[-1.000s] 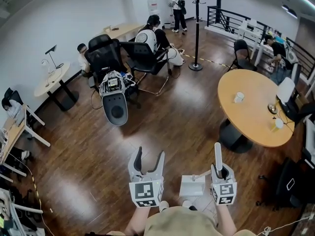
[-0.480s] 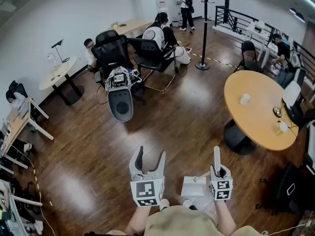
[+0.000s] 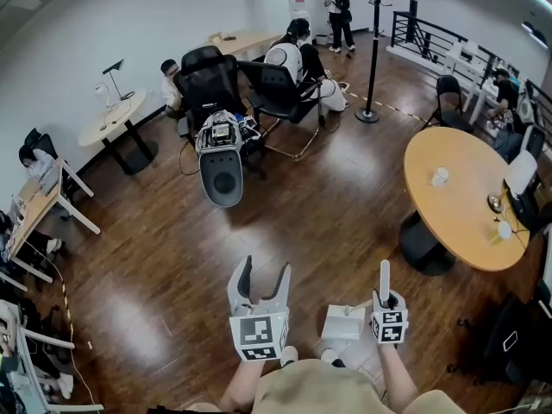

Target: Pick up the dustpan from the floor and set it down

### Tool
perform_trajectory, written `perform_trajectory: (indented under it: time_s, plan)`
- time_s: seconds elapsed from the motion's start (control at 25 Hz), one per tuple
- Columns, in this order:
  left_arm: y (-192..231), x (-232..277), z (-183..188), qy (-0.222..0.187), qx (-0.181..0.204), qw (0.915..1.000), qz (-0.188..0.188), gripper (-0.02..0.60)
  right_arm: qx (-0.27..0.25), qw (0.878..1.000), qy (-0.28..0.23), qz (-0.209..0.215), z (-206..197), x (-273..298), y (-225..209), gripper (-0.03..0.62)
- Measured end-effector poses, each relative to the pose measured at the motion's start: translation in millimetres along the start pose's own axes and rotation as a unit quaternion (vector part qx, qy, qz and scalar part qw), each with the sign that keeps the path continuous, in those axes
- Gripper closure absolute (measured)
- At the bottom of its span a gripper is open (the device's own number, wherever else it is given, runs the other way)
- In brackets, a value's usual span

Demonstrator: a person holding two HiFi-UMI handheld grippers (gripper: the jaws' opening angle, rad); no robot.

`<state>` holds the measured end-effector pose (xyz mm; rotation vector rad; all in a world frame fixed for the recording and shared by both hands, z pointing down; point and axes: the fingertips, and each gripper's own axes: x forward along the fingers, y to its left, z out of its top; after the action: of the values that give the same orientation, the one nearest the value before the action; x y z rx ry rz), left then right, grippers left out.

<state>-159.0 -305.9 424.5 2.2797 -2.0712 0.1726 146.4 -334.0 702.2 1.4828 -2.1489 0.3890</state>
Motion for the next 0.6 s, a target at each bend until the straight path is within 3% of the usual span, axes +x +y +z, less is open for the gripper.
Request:
perform_trajectory:
  time_s: [0.6]
  plan:
    - [-3.7, -1.0, -7.8, 0.011, 0.009, 0.9999, 0.009, 0.287, 0.016, 0.997, 0.075, 0.009, -56.8, 59.8, -16.8, 0.479]
